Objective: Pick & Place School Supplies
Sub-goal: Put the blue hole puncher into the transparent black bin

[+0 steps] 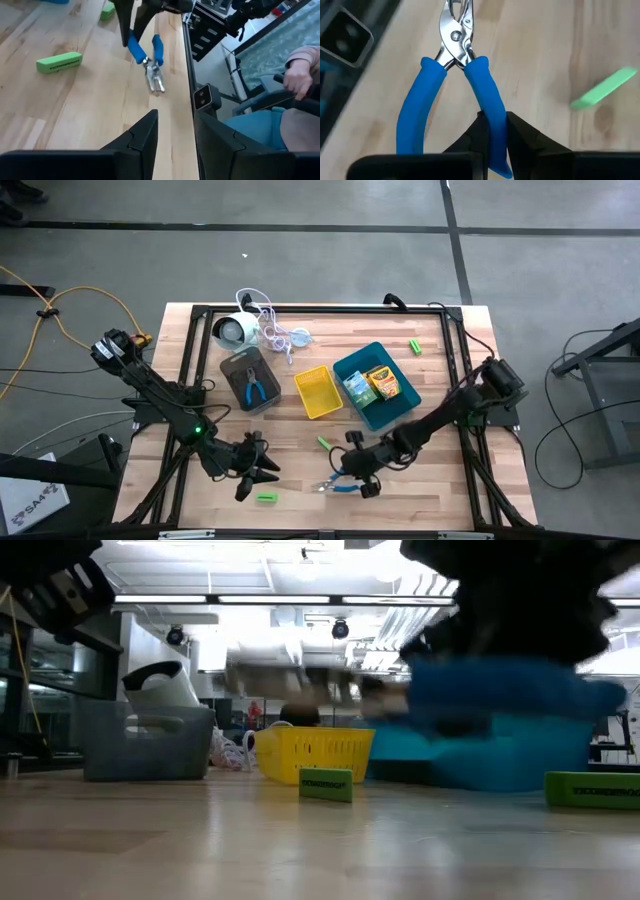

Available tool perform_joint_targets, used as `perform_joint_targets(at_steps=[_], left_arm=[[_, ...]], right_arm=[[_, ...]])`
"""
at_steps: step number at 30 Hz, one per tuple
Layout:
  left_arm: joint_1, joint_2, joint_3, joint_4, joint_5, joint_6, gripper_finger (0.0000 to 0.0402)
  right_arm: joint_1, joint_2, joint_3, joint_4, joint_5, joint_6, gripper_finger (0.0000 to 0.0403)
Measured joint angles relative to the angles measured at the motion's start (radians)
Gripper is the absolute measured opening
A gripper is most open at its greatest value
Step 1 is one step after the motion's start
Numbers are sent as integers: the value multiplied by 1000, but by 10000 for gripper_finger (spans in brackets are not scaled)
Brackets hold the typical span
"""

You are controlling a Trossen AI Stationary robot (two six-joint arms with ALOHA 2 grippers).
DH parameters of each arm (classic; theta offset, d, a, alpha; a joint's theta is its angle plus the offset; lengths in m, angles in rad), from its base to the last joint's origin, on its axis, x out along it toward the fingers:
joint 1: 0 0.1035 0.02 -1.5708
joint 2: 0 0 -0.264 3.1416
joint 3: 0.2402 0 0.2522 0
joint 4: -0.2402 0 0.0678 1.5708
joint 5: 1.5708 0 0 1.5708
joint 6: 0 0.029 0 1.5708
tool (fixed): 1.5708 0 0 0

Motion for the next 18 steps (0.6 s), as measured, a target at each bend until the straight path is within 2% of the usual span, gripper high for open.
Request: perform_joint_targets(at_steps=[14, 18], left_arm=[[0, 0, 0, 9, -7, 2, 124], [0, 0, 0, 42, -49, 56, 124]], right_arm=[[-23, -135, 2, 256, 12, -32, 35], [-38, -137, 2, 345, 11, -69, 35]])
